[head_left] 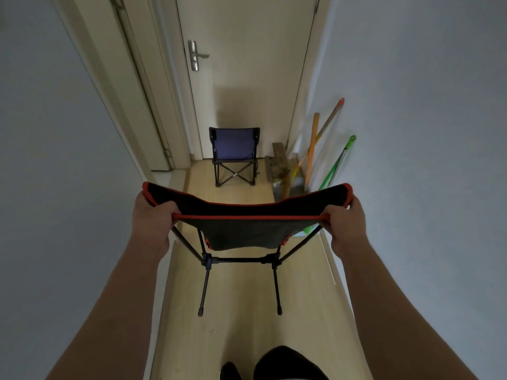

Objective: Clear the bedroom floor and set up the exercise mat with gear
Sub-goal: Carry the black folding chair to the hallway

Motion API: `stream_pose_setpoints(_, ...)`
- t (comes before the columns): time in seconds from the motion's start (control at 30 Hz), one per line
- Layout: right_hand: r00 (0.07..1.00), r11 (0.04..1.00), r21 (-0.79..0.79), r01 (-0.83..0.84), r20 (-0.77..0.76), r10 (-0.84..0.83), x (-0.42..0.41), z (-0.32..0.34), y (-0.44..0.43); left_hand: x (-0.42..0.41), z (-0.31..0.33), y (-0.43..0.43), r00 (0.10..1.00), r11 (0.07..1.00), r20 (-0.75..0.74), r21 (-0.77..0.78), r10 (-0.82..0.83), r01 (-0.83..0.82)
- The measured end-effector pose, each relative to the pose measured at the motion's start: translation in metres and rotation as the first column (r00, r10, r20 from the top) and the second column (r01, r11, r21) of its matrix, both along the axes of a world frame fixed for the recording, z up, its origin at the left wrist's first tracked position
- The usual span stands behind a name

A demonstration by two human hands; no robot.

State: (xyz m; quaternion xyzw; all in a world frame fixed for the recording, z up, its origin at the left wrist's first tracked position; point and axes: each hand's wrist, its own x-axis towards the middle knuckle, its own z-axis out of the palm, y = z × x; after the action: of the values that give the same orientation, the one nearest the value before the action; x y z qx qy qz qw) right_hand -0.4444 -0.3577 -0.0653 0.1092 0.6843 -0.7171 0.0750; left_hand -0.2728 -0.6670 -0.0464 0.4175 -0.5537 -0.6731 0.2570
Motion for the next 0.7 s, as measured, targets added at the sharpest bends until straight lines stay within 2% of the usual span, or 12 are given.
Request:
stream_pose_setpoints(0.33, 0.998, 1.000, -0.025, -0.016, 0.052, 0.018, -0.155, -0.033, -0.096, -0.153, -0.027, -0.092, 1.000, 1.000, 0.011, 0.028, 0.004, -0.004)
stream_pose_setpoints(0.53, 0.985, 0.999, 0.003, -0.035, 0.170, 0.034, -0.271, -0.073, -0.158, -0.263, -0.060, -0.151, 0.993, 0.998, 0.122, 0.070, -0.010, 0.001)
stream_pose_setpoints(0.7, 0.974, 0.994, 0.085, -0.071, 0.222, 0.050, -0.341, -0.093, -0.203, -0.331, -0.084, -0.188, 0.977, 0.995, 0.212, 0.087, 0.020, -0.039)
